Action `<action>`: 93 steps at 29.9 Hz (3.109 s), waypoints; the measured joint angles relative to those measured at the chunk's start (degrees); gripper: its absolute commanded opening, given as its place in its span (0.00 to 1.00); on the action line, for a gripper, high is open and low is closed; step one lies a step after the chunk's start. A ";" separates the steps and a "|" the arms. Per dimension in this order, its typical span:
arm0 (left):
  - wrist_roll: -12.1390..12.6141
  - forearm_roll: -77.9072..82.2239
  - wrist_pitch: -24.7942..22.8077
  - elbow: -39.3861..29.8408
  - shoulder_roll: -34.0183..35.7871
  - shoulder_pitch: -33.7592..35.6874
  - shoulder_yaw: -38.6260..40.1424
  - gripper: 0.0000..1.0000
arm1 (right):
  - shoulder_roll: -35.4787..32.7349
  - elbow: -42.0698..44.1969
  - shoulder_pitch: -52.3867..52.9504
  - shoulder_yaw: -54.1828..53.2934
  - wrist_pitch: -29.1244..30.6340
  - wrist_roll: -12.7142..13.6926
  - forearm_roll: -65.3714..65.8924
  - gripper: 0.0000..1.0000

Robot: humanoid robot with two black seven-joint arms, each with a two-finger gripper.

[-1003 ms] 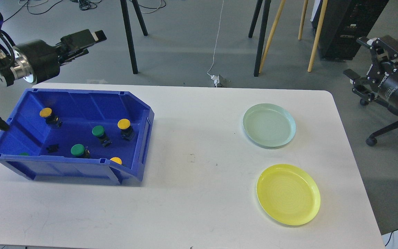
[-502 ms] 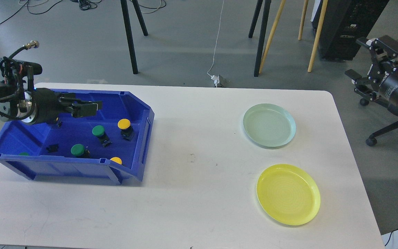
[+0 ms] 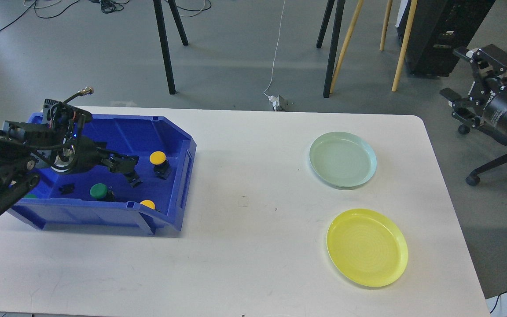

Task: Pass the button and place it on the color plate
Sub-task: 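Lower the left gripper into the bin and grasp a green-topped button, then lift the held button up out of the bin with the left gripper, then raise the button and pass it from the left gripper to the right gripper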

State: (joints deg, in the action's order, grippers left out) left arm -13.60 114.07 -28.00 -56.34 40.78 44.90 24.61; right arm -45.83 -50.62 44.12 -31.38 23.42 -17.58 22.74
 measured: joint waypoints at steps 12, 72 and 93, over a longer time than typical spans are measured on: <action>-0.65 -0.43 0.00 8.57 -5.67 0.06 -0.27 0.99 | 0.15 -0.09 -0.22 0.01 -0.92 0.00 0.81 0.99; -1.14 -26.78 -0.01 -9.20 16.21 7.44 9.20 0.16 | 8.42 1.31 0.58 -0.51 -3.44 0.06 4.66 0.99; 1.56 -38.73 0.01 -8.17 -11.59 17.56 10.38 0.16 | 17.45 -9.44 3.19 -6.40 -3.35 5.99 -8.35 0.99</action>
State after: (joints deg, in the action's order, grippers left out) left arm -12.05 75.34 -27.99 -64.51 29.18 62.47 34.99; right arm -28.39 -60.07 47.32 -37.79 20.06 -11.59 14.38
